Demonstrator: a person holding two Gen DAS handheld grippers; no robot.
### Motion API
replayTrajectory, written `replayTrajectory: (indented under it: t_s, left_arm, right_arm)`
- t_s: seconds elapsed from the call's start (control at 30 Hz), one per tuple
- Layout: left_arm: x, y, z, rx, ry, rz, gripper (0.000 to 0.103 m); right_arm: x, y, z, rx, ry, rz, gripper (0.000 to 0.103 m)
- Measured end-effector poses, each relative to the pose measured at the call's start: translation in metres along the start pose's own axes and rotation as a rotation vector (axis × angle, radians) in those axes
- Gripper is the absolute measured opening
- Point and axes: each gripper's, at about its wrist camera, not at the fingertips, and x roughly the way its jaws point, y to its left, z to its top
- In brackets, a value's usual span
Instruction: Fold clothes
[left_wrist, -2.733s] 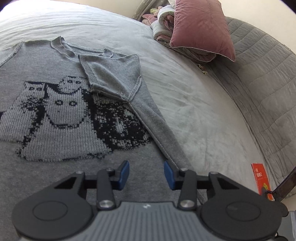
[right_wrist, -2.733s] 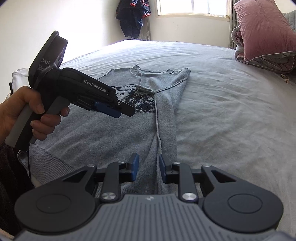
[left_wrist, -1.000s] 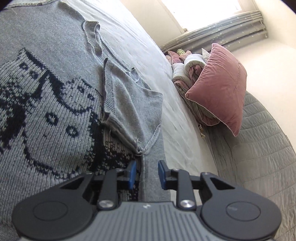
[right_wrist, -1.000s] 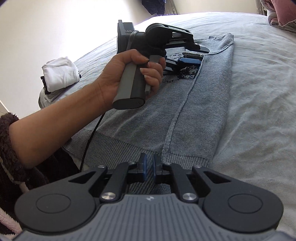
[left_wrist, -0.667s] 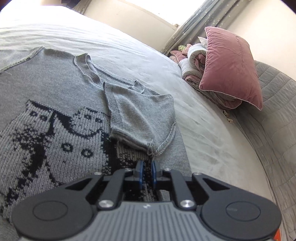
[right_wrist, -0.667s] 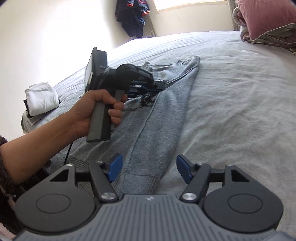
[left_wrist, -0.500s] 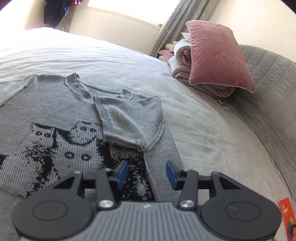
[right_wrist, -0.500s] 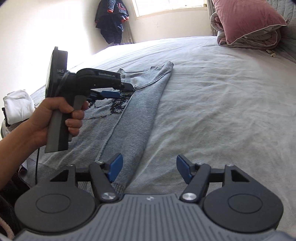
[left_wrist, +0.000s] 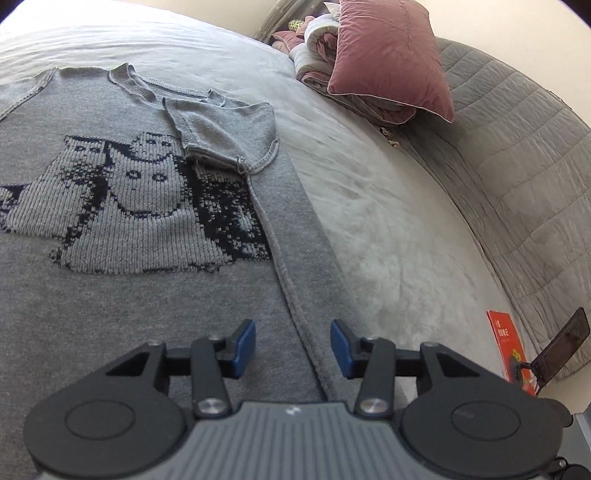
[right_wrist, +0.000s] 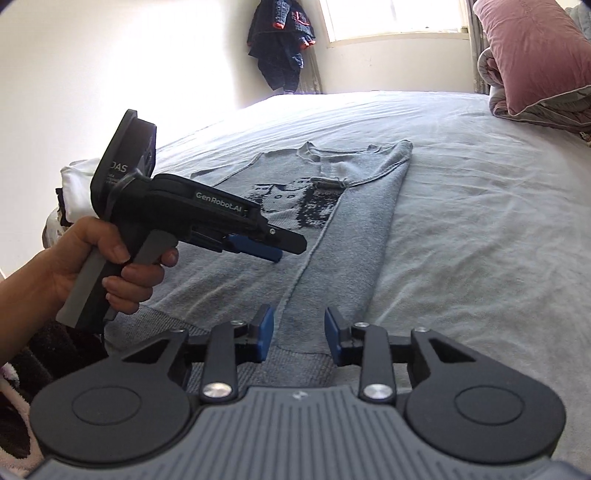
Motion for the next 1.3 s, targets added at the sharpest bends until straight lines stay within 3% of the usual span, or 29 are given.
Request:
replayTrajectory:
  t_s: [0.13,0.17,0.2,0.27,0.43,0.57,0.7,1.03,1.3]
  left_arm:
    - [-0.006,-0.002,-0.009,0.109,-0.025,-0.003,0.041]
    - [-0.006,-0.003,-0.011,0.142,-0.028,0.003,0.041]
    - [-0.006,-0.004,-0.013,0.177,-0.033,0.013,0.041]
    - [-0.006,-0.006,-0.017,0.248,-0.047,0.037,0.041]
    - [0.003,-0.016,-0.013,0.383,-0.074,0.106,0.041]
    - [0.023,-0.028,-0.001,0.407,-0.086,0.061,0.041]
    - [0.048,-0.049,-0.003,0.482,-0.063,0.039,0.041]
    - [0.041,-0.082,-0.055,0.676,-0.021,-0.069,0.044]
    - [0.017,-0.094,-0.088,0.744,-0.002,-0.105,0.044]
  right_arm:
    - [0.024,0.015,-0.008,-0.057,0.061,-0.02,0.026]
    - [0.03,0.017,-0.012,-0.082,0.076,-0.041,0.013]
    - [0.034,0.017,-0.014,-0.102,0.086,-0.068,0.007]
    - [0.034,0.012,-0.014,-0.083,0.08,-0.076,0.003]
    - [0.005,-0.013,-0.004,0.095,-0.01,-0.016,0.003]
    - [-0.017,-0.033,0.005,0.239,-0.09,0.055,0.003]
    - [-0.022,-0.044,0.009,0.304,-0.112,0.068,0.003]
    - [-0.027,-0.048,0.005,0.326,-0.113,0.071,0.004]
    - [-0.017,-0.044,0.004,0.301,-0.056,0.06,0.004]
